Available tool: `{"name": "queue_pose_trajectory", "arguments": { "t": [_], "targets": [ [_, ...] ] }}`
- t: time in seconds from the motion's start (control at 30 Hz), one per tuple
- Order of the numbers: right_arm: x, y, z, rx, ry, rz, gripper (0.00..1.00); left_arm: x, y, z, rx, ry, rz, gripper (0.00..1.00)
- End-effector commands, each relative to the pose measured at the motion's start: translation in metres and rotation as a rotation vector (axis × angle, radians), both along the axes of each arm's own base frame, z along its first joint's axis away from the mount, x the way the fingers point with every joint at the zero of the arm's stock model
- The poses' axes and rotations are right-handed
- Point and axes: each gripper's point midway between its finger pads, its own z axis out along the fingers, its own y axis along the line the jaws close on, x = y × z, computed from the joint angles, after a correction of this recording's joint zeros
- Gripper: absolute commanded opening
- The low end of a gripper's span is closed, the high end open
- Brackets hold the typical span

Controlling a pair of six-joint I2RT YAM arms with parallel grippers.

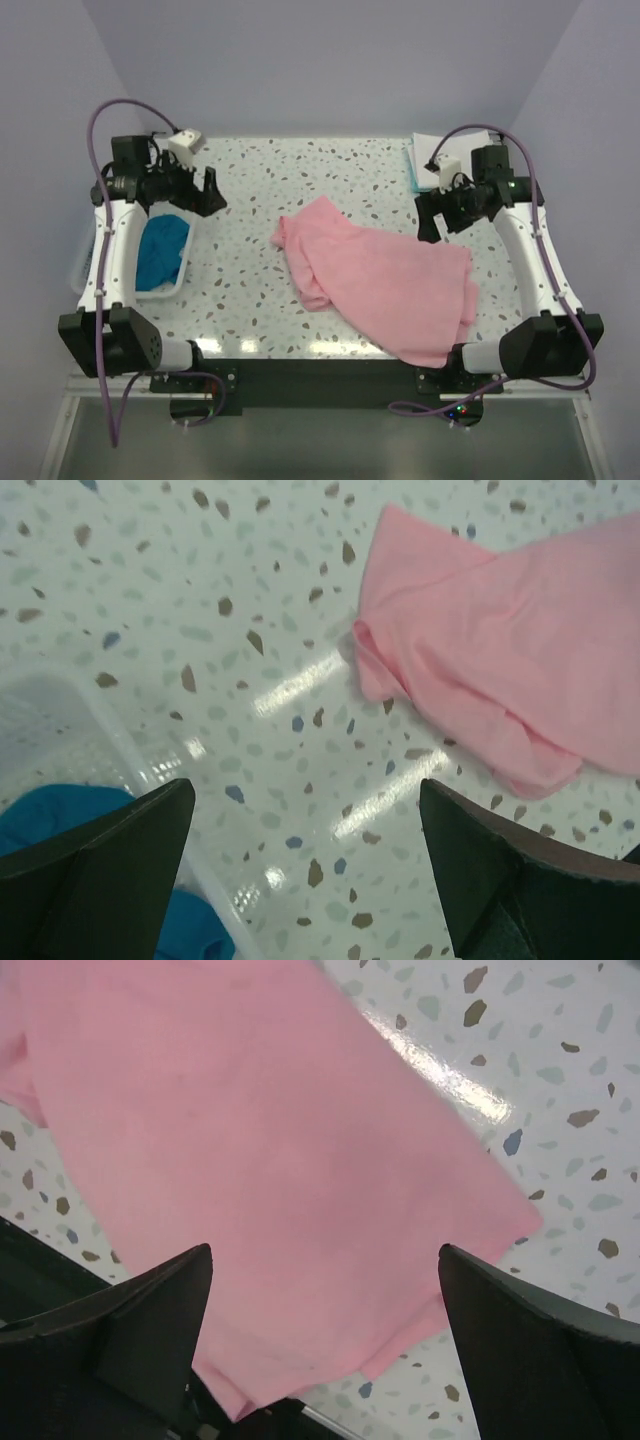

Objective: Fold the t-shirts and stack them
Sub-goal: Move the tshirt to the center of the board, then flatten the tshirt out

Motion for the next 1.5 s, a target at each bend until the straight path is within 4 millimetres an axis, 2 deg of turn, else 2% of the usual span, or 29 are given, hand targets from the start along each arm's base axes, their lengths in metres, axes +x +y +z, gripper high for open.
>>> {"name": "queue_pose_trajectory", "arguments": {
  "t": [0.0,0.03,0.07,0.1,0.17,0.2,0.23,0.27,0.3,0.33,0.43,0.57,0.63,0.67,0.7,0.77,0.8,0.83,0.87,0.93,0.97,1.0,1.03,1.07,1.1,1.27,1.47],
  "targets": [
    [-0.025,-0.015,-0.015,-0.095,0.081,0.064,0.99,-0.045,-0.027,-0.027,0.092,-0.043,-0.227,1.0],
    [-0.031,-0.017,-0.024,-0.108,0.115,0.074,0.99,-0.052,-0.036,-0.036,0.114,-0.038,-0.273,1.0],
    [-0.035,-0.02,-0.029,-0.121,0.137,0.082,0.99,-0.054,-0.035,-0.05,0.182,-0.021,-0.271,0.98],
    [-0.043,-0.02,-0.034,-0.13,0.171,0.101,0.99,-0.069,-0.057,-0.073,0.208,0.011,-0.351,0.97],
    [-0.055,-0.022,-0.052,-0.162,0.251,0.117,0.99,-0.075,-0.067,-0.092,0.24,0.013,-0.391,0.92],
    [-0.06,-0.025,-0.059,-0.178,0.282,0.118,0.99,-0.081,-0.07,-0.11,0.233,0.063,-0.386,0.91],
    [-0.067,-0.027,-0.07,-0.194,0.32,0.115,0.97,-0.081,-0.073,-0.117,0.23,0.078,-0.388,0.9],
    [-0.067,-0.033,-0.077,-0.223,0.334,0.101,0.97,-0.081,-0.081,-0.123,0.229,0.083,-0.404,0.87],
    [-0.063,-0.034,-0.082,-0.237,0.323,0.085,0.96,-0.084,-0.085,-0.138,0.213,0.144,-0.391,0.85],
    [-0.068,-0.038,-0.093,-0.252,0.346,0.077,0.95,-0.083,-0.089,-0.144,0.209,0.164,-0.388,0.85],
    [-0.064,-0.048,-0.11,-0.309,0.363,0.053,0.9,-0.076,-0.104,-0.163,0.187,0.222,-0.358,0.82],
    [-0.044,-0.06,-0.112,-0.366,0.317,0.021,0.84,-0.048,-0.113,-0.158,0.152,0.222,-0.31,0.78],
    [-0.032,-0.067,-0.113,-0.384,0.312,0.015,0.79,-0.028,-0.119,-0.148,0.148,0.201,-0.315,0.77],
    [-0.021,-0.073,-0.106,-0.379,0.291,-0.007,0.78,-0.012,-0.124,-0.139,0.147,0.18,-0.313,0.75],
    [-0.016,-0.075,-0.112,-0.378,0.313,0.004,0.75,-0.003,-0.126,-0.136,0.145,0.171,-0.313,0.74],
    [-0.001,-0.093,-0.106,-0.375,0.303,-0.039,0.72,0.015,-0.13,-0.129,0.152,0.156,-0.308,0.7],
    [0.005,-0.098,-0.106,-0.385,0.294,-0.033,0.71,0.034,-0.135,-0.124,0.152,0.141,-0.299,0.69],
    [0.012,-0.104,-0.107,-0.391,0.297,-0.042,0.68,0.044,-0.137,-0.123,0.155,0.136,-0.291,0.68],
    [0.017,-0.107,-0.107,-0.397,0.293,-0.045,0.67,0.065,-0.14,-0.123,0.166,0.124,-0.276,0.67],
    [0.026,-0.116,-0.106,-0.403,0.286,-0.053,0.66,0.084,-0.144,-0.125,0.173,0.118,-0.254,0.63],
    [0.028,-0.119,-0.111,-0.402,0.303,-0.054,0.65,0.096,-0.146,-0.141,0.19,0.141,-0.242,0.62],
    [0.031,-0.122,-0.112,-0.404,0.303,-0.05,0.64,0.111,-0.152,-0.132,0.184,0.111,-0.231,0.61],
    [0.035,-0.129,-0.111,-0.404,0.3,-0.065,0.64,0.118,-0.155,-0.135,0.185,0.111,-0.225,0.6],
    [0.036,-0.132,-0.117,-0.402,0.321,-0.065,0.63,0.125,-0.161,-0.153,0.202,0.139,-0.219,0.6],
    [0.036,-0.136,-0.119,-0.402,0.332,-0.065,0.62,0.138,-0.167,-0.145,0.196,0.111,-0.21,0.59],
    [0.043,-0.155,-0.124,-0.385,0.363,-0.084,0.6,0.165,-0.193,-0.173,0.246,0.1,-0.196,0.58],
    [0.046,-0.154,-0.145,-0.344,0.436,-0.043,0.55,0.166,-0.223,-0.199,0.299,0.098,-0.245,0.57]
  ]
}}
